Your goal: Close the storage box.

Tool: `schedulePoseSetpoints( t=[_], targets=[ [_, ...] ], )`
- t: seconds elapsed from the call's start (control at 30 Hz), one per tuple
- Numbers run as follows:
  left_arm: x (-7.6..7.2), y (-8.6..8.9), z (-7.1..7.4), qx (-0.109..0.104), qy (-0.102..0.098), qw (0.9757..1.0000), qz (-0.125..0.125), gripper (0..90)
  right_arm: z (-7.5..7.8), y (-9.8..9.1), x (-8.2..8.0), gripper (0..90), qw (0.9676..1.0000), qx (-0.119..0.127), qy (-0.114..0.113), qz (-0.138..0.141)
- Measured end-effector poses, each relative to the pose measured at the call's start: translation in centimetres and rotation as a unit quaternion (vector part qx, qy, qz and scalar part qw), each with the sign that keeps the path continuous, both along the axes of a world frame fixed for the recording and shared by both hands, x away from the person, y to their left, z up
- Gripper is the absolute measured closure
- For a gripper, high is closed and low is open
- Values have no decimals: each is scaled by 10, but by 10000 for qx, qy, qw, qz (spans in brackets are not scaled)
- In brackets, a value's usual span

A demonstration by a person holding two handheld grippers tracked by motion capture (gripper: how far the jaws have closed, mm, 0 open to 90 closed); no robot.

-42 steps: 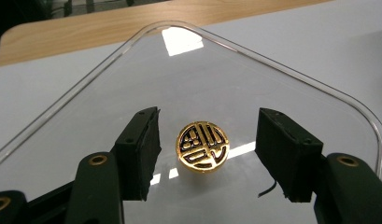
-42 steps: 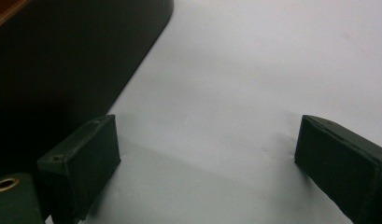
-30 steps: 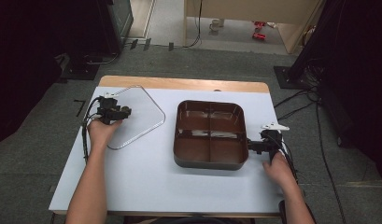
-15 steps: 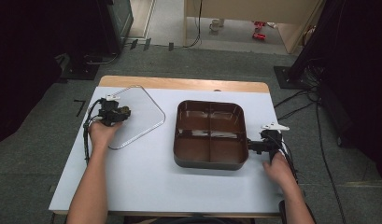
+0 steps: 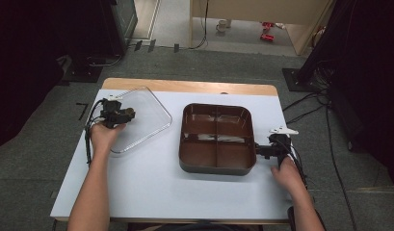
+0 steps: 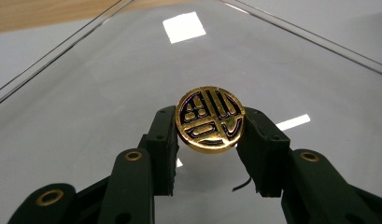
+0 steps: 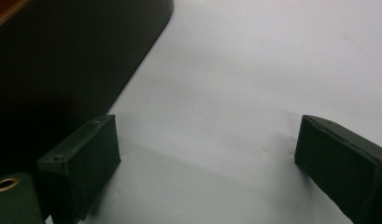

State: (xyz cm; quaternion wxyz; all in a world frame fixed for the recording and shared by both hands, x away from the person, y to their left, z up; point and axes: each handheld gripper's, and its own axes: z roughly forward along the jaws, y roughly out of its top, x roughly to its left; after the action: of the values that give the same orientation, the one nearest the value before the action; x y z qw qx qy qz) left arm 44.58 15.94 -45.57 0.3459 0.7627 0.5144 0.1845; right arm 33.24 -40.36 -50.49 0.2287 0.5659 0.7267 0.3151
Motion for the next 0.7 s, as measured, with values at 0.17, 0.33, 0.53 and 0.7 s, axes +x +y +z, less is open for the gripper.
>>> schedulePoseSetpoints(
  t=[0.17, 0.33, 0.53, 0.7],
  targets=[
    [-6, -3, 16, 11, -108, 9998, -166, 593, 0, 0, 0, 59, 10000, -1, -2, 2],
    [-13, -8, 36, -73, -300, 9990, -332, 594, 0, 0, 0, 59, 10000, 0, -2, 1],
    [-18, -21, 48, -128, -403, 9977, -536, 593, 0, 0, 0, 59, 10000, -1, -4, 2],
    [-21, -29, 55, -190, -460, 9964, -683, 594, 0, 0, 0, 59, 10000, -1, -4, 3]
  ],
)
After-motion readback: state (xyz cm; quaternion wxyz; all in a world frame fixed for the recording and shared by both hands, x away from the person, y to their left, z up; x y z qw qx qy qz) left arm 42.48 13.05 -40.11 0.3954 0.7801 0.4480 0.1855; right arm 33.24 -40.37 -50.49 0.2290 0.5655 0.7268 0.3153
